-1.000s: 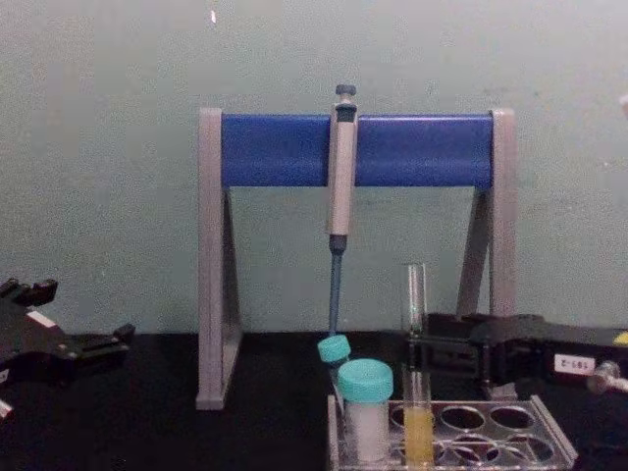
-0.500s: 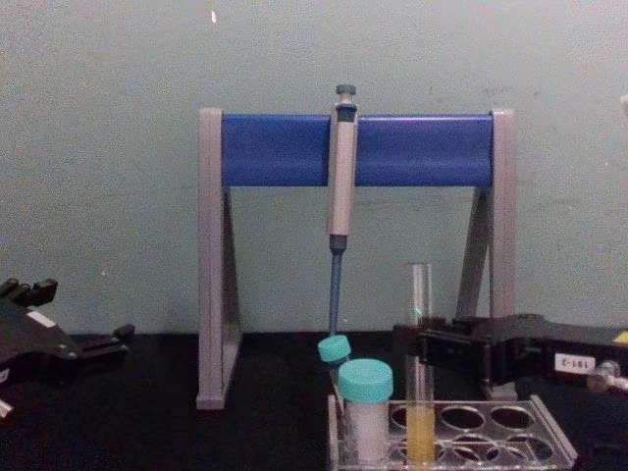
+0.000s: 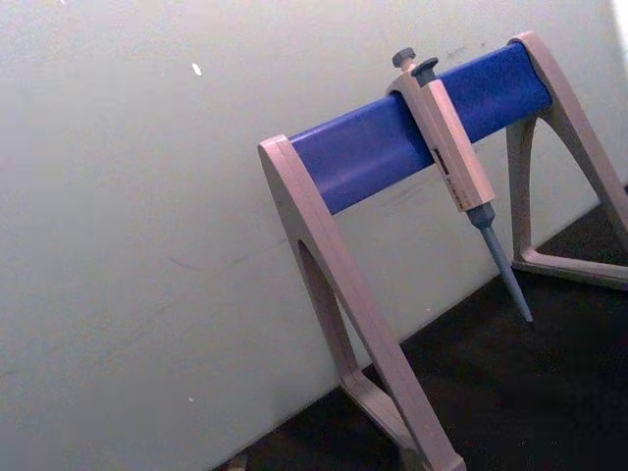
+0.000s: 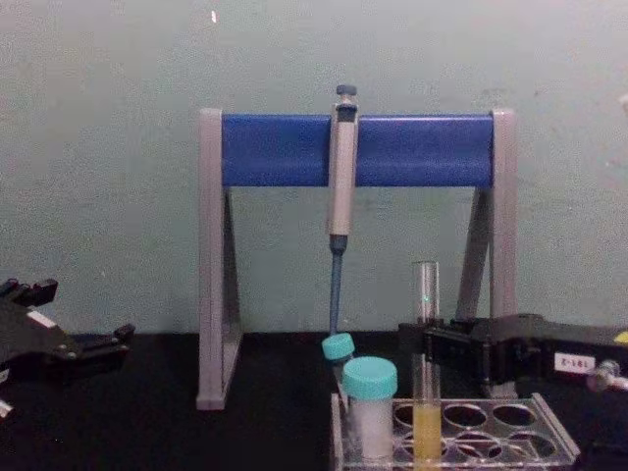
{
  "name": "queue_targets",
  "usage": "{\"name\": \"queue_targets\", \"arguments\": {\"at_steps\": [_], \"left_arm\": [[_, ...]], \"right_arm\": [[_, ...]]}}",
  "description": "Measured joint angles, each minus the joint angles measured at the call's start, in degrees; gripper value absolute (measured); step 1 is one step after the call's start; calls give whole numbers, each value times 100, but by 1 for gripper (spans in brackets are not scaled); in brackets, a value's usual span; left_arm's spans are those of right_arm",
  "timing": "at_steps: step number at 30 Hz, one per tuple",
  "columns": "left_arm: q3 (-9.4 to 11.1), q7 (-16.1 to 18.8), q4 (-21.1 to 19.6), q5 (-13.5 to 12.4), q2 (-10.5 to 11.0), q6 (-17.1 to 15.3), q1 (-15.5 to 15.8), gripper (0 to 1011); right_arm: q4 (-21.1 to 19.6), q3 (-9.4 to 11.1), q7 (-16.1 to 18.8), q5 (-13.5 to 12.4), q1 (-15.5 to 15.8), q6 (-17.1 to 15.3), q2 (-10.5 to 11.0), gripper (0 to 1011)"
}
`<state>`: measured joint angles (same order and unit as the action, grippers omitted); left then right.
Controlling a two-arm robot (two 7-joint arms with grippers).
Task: Pick up the test tube from the test tube rack, shake it, then place it back into the test tube rack.
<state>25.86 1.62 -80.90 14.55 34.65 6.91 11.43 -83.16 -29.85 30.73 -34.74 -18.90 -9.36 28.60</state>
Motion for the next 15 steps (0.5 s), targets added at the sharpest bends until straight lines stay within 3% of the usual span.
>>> {"name": "queue_targets", "arguments": {"at_steps": [6,15], "left_arm": [[0,0,0,0,0,0,0,1001],[0,0,0,0,0,0,0,1001]], "right_arm": [[0,0,0,0,4,16,0,235],[-116,11,-9,164,105,349,44,235]]}}
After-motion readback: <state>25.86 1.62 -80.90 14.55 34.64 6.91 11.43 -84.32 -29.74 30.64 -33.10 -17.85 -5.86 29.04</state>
